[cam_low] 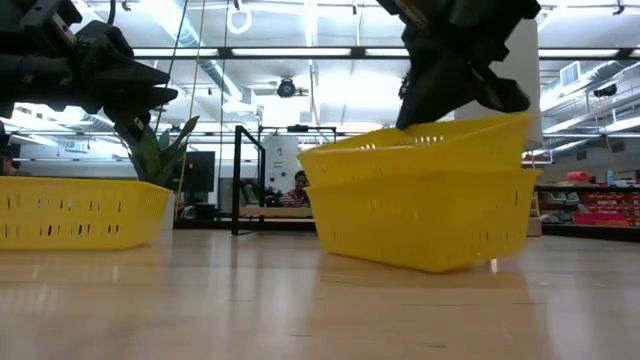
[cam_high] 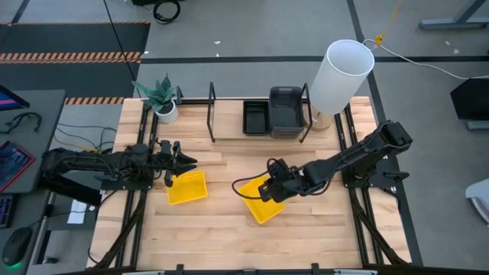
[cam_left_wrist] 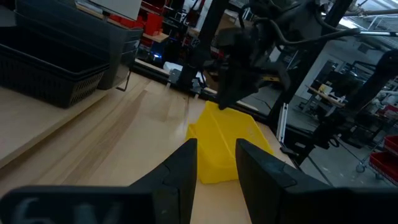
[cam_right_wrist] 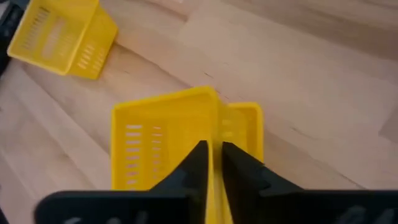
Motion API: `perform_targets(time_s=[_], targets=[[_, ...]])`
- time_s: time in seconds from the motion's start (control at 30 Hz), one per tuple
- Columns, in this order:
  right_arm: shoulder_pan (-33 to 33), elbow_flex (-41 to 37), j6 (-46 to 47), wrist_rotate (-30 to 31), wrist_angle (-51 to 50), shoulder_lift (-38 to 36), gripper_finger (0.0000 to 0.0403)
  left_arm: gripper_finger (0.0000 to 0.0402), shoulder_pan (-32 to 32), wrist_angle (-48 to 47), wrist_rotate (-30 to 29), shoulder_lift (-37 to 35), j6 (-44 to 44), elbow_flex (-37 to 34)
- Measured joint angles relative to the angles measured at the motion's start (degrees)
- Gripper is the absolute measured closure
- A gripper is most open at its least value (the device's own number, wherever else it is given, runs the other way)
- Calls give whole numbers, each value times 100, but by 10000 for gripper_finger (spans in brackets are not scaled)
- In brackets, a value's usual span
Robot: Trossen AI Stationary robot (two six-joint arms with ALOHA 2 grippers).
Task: Stack baskets on shelf by color
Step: Stack the bottom left yellow bin on top of the bottom right yellow bin, then stack the left yellow bin on top of the right stacked yellow bins
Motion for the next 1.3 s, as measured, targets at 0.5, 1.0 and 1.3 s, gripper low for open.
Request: perform_targets(time_s=[0.5,1.0,1.3], targets=[[-673,986,-2366,-1467,-1150,-277,207,285,-1,2,-1,-2,0,-1],[-468,2626,-6117,-678,-1498,2052,210,285,1,6,1,-2,2,-1],[-466,4104,-7036,-596,-2973,2830,211,285,-1,4,1,0,0,0]])
